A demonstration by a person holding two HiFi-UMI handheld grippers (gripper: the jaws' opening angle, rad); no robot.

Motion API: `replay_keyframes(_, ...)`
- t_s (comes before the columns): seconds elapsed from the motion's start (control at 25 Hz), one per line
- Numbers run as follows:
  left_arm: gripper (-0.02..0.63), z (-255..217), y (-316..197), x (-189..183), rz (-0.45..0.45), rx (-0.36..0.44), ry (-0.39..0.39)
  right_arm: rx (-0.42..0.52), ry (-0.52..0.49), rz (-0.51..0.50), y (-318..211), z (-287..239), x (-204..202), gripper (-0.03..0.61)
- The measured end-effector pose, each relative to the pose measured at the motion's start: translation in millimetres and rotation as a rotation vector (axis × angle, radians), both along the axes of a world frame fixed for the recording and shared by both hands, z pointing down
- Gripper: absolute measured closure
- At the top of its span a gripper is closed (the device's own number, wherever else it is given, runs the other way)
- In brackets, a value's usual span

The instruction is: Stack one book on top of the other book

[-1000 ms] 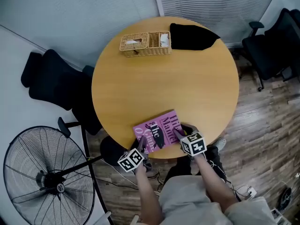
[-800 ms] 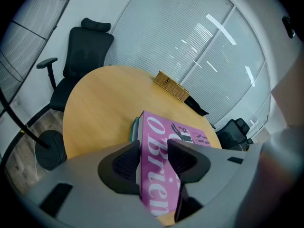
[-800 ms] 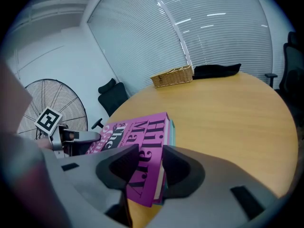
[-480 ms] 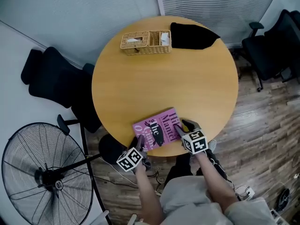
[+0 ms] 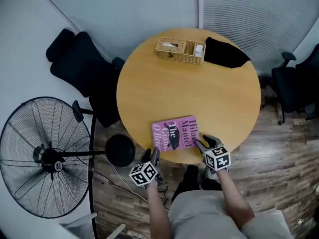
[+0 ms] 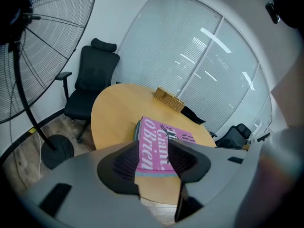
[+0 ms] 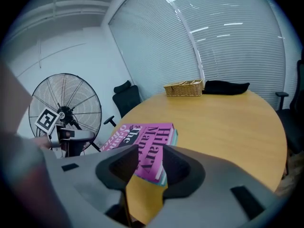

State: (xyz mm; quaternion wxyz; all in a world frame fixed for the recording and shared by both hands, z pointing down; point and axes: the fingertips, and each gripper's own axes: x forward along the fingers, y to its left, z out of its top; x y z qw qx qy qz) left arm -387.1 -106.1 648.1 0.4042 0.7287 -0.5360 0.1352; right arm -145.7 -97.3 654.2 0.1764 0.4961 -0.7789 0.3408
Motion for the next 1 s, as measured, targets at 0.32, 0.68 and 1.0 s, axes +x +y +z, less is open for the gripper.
replay_keyframes(0.32, 0.408, -29.5, 52.8, 13.2, 0.004, 0.077, -0.089, 0.014, -0.002, -0.109, 44.4, -9.1, -10.2, 0.411)
replay_keyframes(0.68, 0.408, -46.9, 108.7, 42.8, -0.004, 0.117, -0.123, 0.058, 0.013, -0.189, 93.3, -27.3, -0.5, 0.411)
replay_keyframes(1.0, 0.410, -51.4, 142.8, 61.3, -0.008, 0.152, -0.146, 0.095, 0.022, -0.227, 121.0, -34.0, 7.0, 0.411)
